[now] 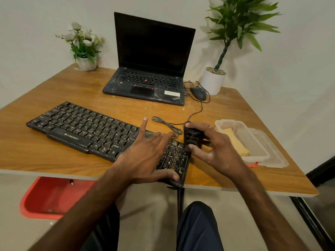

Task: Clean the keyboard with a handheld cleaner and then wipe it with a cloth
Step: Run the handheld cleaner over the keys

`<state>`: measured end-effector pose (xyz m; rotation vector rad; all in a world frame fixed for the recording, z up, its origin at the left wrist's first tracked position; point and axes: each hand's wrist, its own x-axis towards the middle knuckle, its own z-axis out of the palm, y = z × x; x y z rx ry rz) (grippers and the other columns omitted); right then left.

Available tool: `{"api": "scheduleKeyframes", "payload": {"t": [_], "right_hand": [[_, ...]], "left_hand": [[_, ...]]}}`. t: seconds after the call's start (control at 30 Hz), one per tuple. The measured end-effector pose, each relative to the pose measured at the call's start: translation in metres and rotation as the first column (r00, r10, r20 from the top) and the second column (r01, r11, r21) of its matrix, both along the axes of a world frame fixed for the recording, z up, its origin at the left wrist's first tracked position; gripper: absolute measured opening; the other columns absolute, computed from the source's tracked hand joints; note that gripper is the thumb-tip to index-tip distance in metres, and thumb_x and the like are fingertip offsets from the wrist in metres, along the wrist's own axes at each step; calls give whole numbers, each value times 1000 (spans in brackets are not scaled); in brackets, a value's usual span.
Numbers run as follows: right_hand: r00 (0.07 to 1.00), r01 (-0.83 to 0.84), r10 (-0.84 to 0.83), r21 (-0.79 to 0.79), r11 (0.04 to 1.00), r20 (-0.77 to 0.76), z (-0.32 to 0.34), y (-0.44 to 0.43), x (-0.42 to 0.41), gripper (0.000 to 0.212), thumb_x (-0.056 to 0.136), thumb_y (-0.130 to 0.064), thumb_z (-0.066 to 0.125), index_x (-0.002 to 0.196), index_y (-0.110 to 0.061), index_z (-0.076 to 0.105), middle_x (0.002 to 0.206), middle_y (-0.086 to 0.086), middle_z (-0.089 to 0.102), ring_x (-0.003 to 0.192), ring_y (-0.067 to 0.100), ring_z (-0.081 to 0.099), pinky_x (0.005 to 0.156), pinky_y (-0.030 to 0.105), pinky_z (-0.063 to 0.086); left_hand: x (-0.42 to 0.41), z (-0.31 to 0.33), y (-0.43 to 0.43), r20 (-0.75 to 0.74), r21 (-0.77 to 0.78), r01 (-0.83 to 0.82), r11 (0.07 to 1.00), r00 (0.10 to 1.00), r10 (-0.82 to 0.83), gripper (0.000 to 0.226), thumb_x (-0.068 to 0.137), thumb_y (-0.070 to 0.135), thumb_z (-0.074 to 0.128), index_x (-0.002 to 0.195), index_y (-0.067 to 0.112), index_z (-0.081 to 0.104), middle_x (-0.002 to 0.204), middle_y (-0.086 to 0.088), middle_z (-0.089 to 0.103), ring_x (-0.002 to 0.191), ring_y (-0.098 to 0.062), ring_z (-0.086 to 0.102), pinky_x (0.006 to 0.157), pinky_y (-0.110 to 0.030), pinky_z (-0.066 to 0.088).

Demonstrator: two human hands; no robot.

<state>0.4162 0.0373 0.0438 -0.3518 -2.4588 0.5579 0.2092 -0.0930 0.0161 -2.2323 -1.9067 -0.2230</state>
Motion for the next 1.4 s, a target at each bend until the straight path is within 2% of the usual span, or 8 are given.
{"api": "scheduleKeyframes", "payload": {"t": [0.1, 0.23, 0.43, 0.6, 0.77, 0.93, 1.17, 1.4], "right_hand": [[989, 147, -146, 81, 986, -16, 4, 12, 8, 62, 86, -11, 73, 137, -33, 45, 122, -4, 61, 105, 12, 62, 81, 31, 59], [979, 63, -99, -196, 979, -179, -4, -7, -1, 63, 82, -4, 76, 129, -36, 49, 121, -11, 57, 106, 9, 64, 77, 20, 57], [966, 180, -202, -145, 973, -160, -6, 0, -1, 62, 85, -8, 74, 134, -34, 46, 120, -11, 57, 106, 8, 64, 81, 20, 57], [982, 67, -107, -245, 967, -154, -10, -23, 5, 64, 83, -6, 76, 131, -38, 48, 121, -25, 54, 109, 6, 63, 81, 23, 58], [977, -95, 39, -263, 960, -207, -16, -48, 18, 66, 80, -2, 78, 130, -36, 51, 120, -17, 58, 108, 15, 63, 86, 26, 55], [972, 129, -180, -290, 948, -154, -7, -17, 12, 64, 83, -7, 76, 130, -40, 48, 123, -13, 55, 109, 9, 63, 77, 32, 61], [975, -146, 88, -293, 945, -202, -14, -61, 22, 66, 79, 2, 78, 128, -33, 51, 121, -19, 57, 109, 12, 63, 84, 25, 56], [977, 72, -130, -315, 946, -169, -8, -27, 12, 64, 82, -6, 77, 129, -40, 48, 123, -12, 55, 109, 9, 62, 80, 32, 61]], "left_hand": [[0, 0, 0, 0, 1, -7, 1000, 1000, 7, 115, 76, 95, 7, 154, 10, 13, 147, -11, 53, 141, -21, 45, 117, -63, -16], [-1, 0, 0, 13, 3, -1, 1000, 1000, 1, 114, 77, 94, 7, 154, 10, 13, 146, -12, 54, 140, -22, 46, 117, -63, -16], [0, 0, 0, 19, 0, -3, 1000, 1000, 3, 115, 77, 93, 6, 154, 9, 16, 146, -11, 53, 139, -22, 48, 118, -65, -12], [0, 0, 0, 34, -2, 4, 1000, 999, -4, 113, 78, 93, 8, 153, 9, 18, 145, -12, 54, 138, -23, 48, 118, -65, -12], [-1, -1, 0, 17, -2, 2, 1000, 1000, -2, 110, 79, 91, 10, 153, 10, 14, 145, -12, 54, 139, -23, 47, 118, -66, -11], [0, -1, -1, 42, 12, 18, 1000, 999, -18, 107, 80, 91, 10, 152, 11, 15, 145, -14, 54, 139, -24, 48, 118, -64, -12], [0, -1, 0, 50, 4, 16, 1000, 999, -16, 108, 79, 91, 8, 152, 11, 16, 147, -13, 52, 140, -24, 46, 117, -63, -15], [-1, -1, 2, 12, -31, -4, 1000, 1000, 4, 115, 75, 92, -5, 154, 10, 12, 151, -12, 48, 143, -22, 42, 117, -65, -13]]}}
